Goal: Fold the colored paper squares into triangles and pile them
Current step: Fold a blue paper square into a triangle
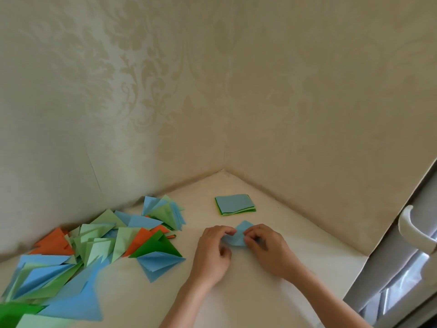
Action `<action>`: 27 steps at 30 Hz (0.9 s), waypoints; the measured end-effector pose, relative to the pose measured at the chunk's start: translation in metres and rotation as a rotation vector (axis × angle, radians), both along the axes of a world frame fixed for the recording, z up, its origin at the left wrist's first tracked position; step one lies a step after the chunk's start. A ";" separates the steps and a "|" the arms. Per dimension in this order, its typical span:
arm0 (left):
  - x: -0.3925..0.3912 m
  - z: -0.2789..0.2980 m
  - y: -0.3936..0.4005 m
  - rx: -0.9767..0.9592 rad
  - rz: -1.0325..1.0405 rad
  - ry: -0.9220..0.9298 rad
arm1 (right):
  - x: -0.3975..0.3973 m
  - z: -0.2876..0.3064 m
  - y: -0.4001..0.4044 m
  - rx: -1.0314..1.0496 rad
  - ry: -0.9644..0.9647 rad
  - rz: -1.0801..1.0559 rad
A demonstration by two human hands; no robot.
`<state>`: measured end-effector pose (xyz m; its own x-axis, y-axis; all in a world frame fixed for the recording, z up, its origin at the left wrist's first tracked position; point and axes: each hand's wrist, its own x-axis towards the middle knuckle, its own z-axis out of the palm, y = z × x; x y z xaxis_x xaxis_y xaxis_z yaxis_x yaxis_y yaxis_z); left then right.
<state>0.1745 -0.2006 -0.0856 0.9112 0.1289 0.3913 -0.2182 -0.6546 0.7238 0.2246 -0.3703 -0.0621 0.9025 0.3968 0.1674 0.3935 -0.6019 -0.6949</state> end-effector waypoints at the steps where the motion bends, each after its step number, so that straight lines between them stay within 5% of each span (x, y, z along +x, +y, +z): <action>1: 0.001 -0.001 0.000 0.005 0.015 -0.025 | 0.001 0.004 -0.002 0.001 0.003 0.010; 11: 0.002 -0.001 -0.001 0.061 0.042 -0.039 | -0.008 -0.003 -0.016 0.090 -0.115 0.009; 16: 0.003 -0.001 -0.001 0.111 0.006 -0.032 | -0.011 -0.010 -0.024 -0.056 -0.217 0.131; 27: 0.006 -0.003 -0.006 0.091 0.118 -0.002 | -0.006 -0.015 -0.004 0.045 -0.215 -0.109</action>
<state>0.1800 -0.2065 -0.0882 0.8910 0.1990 0.4080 -0.1371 -0.7389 0.6597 0.2188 -0.3742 -0.0774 0.8812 0.2867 0.3758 0.4698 -0.6193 -0.6291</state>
